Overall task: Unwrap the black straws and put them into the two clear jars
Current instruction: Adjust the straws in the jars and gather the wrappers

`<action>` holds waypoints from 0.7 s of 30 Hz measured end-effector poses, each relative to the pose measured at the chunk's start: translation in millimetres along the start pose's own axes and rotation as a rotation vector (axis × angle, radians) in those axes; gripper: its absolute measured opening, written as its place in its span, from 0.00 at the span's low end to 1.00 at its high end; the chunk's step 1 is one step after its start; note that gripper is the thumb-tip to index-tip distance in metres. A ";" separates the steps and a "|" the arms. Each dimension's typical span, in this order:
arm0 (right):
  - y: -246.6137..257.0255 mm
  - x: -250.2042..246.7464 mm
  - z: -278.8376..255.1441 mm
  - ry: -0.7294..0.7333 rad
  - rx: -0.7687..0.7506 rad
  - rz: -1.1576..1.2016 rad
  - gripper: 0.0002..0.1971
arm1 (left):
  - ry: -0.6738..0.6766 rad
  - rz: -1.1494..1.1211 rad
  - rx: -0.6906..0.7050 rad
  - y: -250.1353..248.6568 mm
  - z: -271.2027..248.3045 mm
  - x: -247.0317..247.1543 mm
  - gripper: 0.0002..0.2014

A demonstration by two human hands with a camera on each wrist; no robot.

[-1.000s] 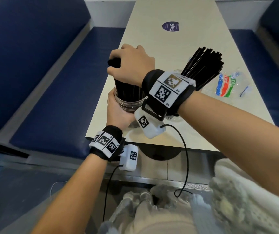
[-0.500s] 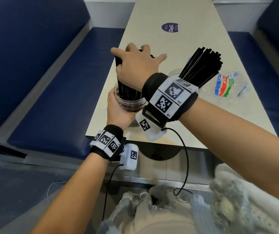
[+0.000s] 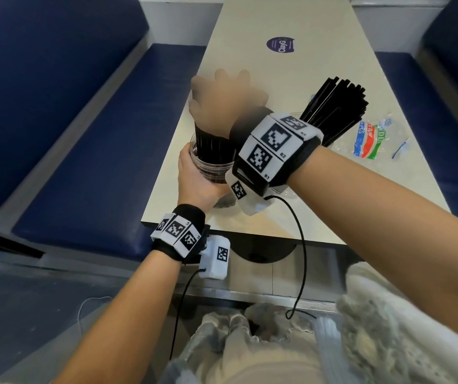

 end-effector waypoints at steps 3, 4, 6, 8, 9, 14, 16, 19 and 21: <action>0.7 -0.3 -0.1 -0.010 0.002 0.006 0.17 | 0.006 -0.006 0.004 -2.1 -1.2 -0.2 0.54; 1.7 -0.4 -0.8 -0.018 -0.003 0.018 0.17 | 0.005 -0.006 -0.003 -2.7 -1.4 0.1 0.55; 3.8 -2.3 -1.8 -0.027 0.002 0.058 0.17 | 0.002 -0.011 -0.022 -3.4 -1.0 -0.2 0.53; 4.7 -6.1 -2.0 -0.020 0.030 0.115 0.17 | -0.007 -0.020 -0.035 -4.7 0.4 -0.3 0.47; 4.3 -7.6 -2.2 -0.004 0.050 0.137 0.17 | -0.011 -0.037 -0.047 -5.3 0.6 0.0 0.45; 4.2 -6.2 -2.3 0.111 0.103 -0.035 0.21 | 0.000 -0.034 -0.036 -6.8 0.8 1.5 0.47; 5.1 -5.2 -0.3 0.141 0.100 -0.085 0.22 | 0.001 0.011 -0.028 -2.6 3.9 1.4 0.44; 1.8 -3.1 0.7 0.138 0.075 -0.081 0.21 | -0.002 0.028 -0.021 1.4 5.7 2.9 0.46; -2.6 -2.2 1.3 0.088 0.070 -0.070 0.21 | 0.006 0.038 -0.004 0.8 5.7 3.7 0.49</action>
Point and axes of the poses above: each hand's wrist, its own z-axis towards the middle knuckle, its own x-axis out of the palm, y = z × x, the point moved 4 cm from there along z, towards the middle knuckle, and after that the axes turned 7 degrees about x, right-handed, at the moved point
